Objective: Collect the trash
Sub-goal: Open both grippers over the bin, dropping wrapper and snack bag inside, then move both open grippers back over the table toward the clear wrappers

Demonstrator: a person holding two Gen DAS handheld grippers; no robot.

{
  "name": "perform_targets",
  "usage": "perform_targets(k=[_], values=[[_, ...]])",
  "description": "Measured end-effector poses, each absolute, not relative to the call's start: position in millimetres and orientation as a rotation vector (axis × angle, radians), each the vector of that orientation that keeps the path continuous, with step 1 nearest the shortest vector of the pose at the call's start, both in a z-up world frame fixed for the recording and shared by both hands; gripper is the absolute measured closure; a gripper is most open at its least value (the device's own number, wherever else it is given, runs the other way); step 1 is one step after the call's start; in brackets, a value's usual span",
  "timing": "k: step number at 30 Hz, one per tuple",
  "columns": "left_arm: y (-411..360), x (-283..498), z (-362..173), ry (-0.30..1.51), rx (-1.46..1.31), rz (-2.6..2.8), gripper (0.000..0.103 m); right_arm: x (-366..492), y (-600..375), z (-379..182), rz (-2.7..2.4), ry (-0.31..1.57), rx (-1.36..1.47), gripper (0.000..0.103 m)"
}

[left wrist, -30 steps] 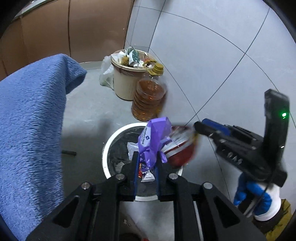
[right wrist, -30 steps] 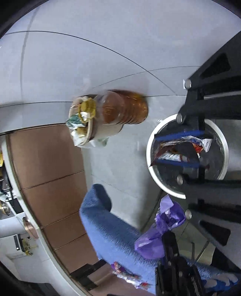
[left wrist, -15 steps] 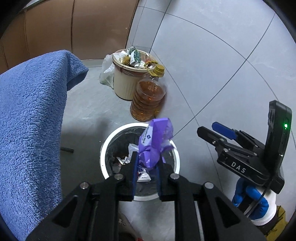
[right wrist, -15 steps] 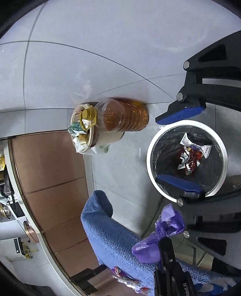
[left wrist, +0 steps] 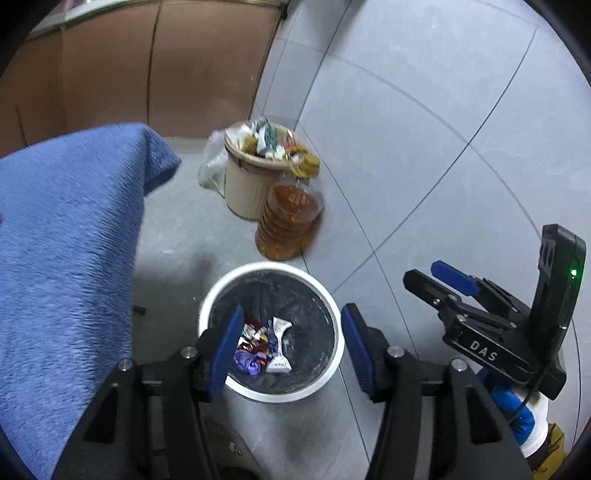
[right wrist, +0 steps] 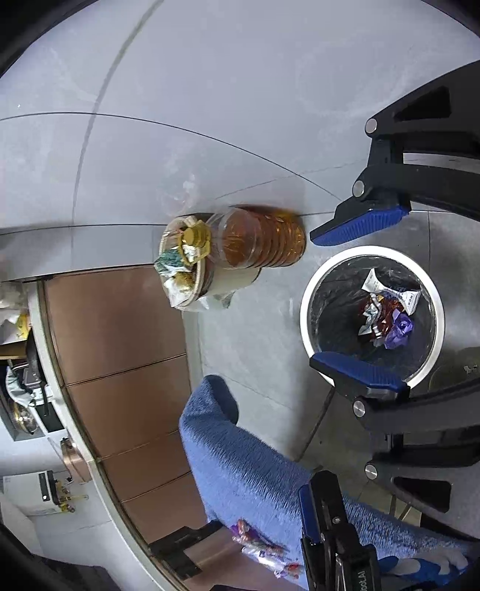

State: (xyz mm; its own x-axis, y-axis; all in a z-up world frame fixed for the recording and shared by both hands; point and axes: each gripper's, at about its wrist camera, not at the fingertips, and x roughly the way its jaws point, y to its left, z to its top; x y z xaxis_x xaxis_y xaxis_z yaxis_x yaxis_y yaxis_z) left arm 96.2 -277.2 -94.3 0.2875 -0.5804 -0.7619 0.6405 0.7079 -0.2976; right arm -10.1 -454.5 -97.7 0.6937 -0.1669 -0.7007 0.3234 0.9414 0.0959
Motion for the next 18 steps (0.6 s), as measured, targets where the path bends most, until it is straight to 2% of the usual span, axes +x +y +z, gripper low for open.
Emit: perform_targets(k=[12,18], values=[[-195.8,50.9,-26.9,0.686,0.086,-0.653,0.050,-25.5,-406.1,-34.2,-0.204,0.621,0.154,0.040],[-152.4,39.5,-11.7,0.607,0.134,-0.524,0.050,-24.6,-379.7,-14.2,-0.154,0.578,0.148,0.038]])
